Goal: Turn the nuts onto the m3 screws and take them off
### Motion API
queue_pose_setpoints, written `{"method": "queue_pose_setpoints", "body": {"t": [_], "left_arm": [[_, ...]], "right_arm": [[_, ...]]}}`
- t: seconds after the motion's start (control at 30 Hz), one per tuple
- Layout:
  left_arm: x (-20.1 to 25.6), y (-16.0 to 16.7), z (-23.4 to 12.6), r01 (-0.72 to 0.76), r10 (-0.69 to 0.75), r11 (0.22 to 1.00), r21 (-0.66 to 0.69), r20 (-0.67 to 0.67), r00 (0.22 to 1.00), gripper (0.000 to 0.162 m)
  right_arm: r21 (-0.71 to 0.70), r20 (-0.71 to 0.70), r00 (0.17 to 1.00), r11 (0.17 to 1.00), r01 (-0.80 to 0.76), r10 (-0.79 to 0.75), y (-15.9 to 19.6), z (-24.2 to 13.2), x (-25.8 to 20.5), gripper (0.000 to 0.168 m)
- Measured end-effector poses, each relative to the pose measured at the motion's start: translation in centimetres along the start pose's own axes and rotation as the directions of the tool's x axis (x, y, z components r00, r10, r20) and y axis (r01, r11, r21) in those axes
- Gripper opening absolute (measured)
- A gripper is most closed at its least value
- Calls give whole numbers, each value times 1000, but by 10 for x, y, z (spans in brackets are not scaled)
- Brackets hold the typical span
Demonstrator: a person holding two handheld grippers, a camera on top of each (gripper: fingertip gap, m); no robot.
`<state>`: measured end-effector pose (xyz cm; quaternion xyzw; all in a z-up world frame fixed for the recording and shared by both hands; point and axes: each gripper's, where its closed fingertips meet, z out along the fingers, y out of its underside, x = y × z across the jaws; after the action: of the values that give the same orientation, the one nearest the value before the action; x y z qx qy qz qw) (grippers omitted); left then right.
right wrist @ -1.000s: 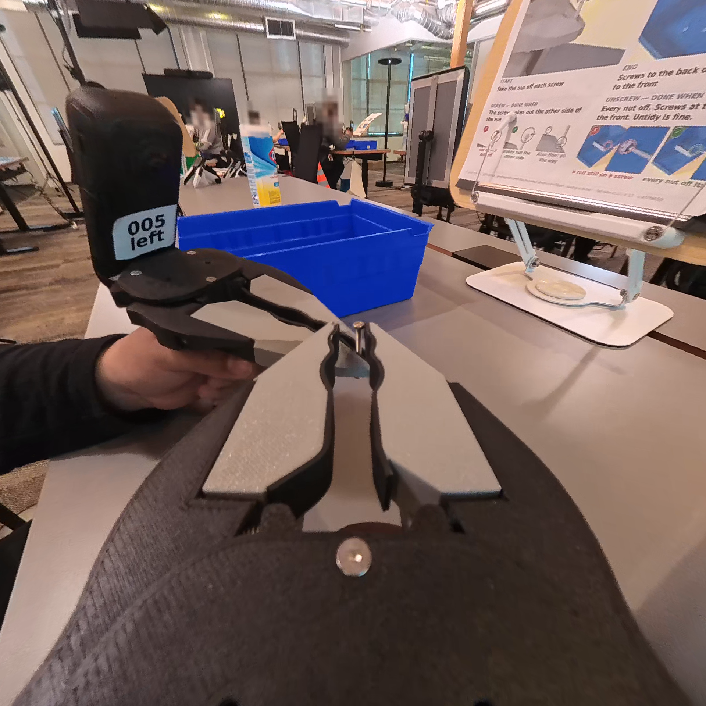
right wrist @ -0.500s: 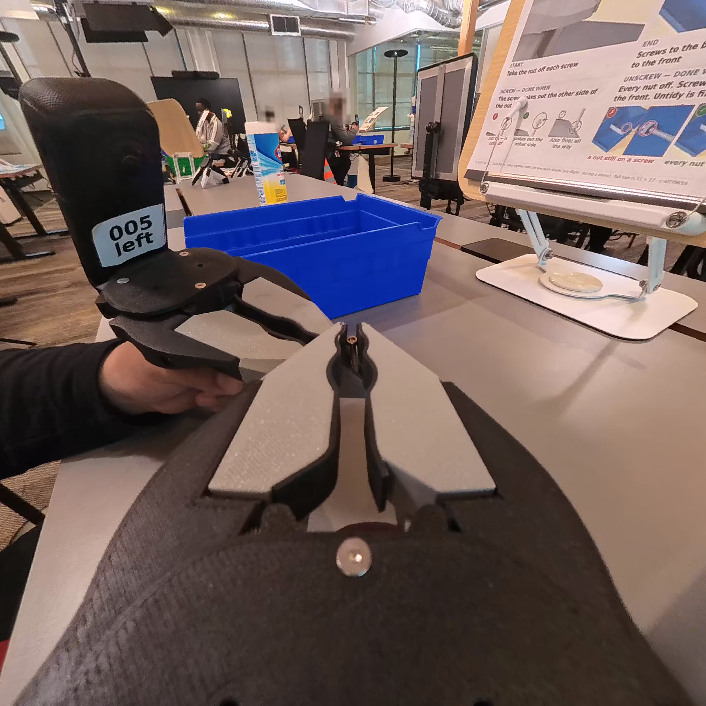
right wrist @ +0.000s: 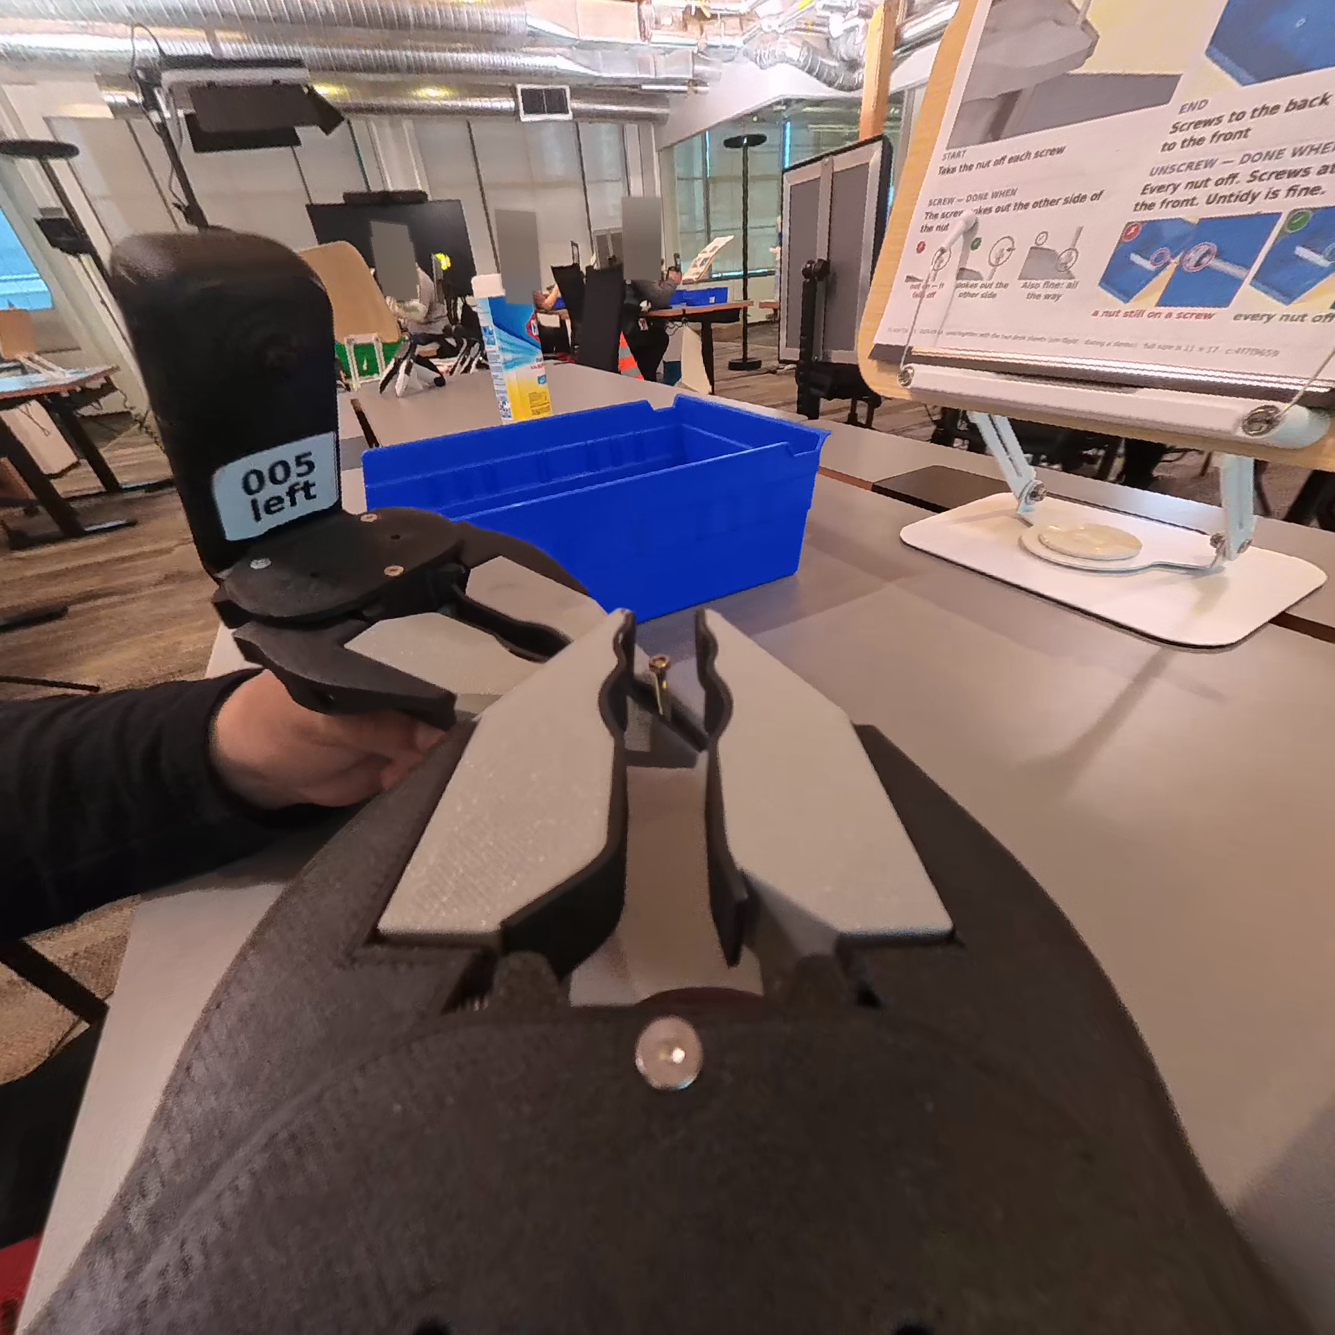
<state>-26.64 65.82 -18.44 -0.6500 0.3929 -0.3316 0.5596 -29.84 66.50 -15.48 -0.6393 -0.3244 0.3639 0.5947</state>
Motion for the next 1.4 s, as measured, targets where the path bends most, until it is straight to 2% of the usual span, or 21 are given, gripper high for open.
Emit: {"method": "queue_pose_setpoints", "body": {"t": [0.23,0.43,0.93,1.2,1.4], "left_arm": [[-16,-3,-4,67,-68,997,30,51,996,0],[-15,-1,-3,46,-47,999,16,61,997,0],[1,0,1,-5,5,1000,3,12,1000,0],[4,-2,1,54,-53,998,19,-33,998,0],[0,0,1,87,-86,996,14,-32,996,0]], "right_arm": [[60,-30,999,998,-15,17,-12,-10,9,13],[-18,-29,998,998,61,-62,1,-1,0,8],[-28,-11,999,998,52,-53,5,3,-4,2],[-17,-4,999,999,35,-35,3,2,-3,1],[60,-16,1000,998,7,-6,-12,-8,4,1]]}}
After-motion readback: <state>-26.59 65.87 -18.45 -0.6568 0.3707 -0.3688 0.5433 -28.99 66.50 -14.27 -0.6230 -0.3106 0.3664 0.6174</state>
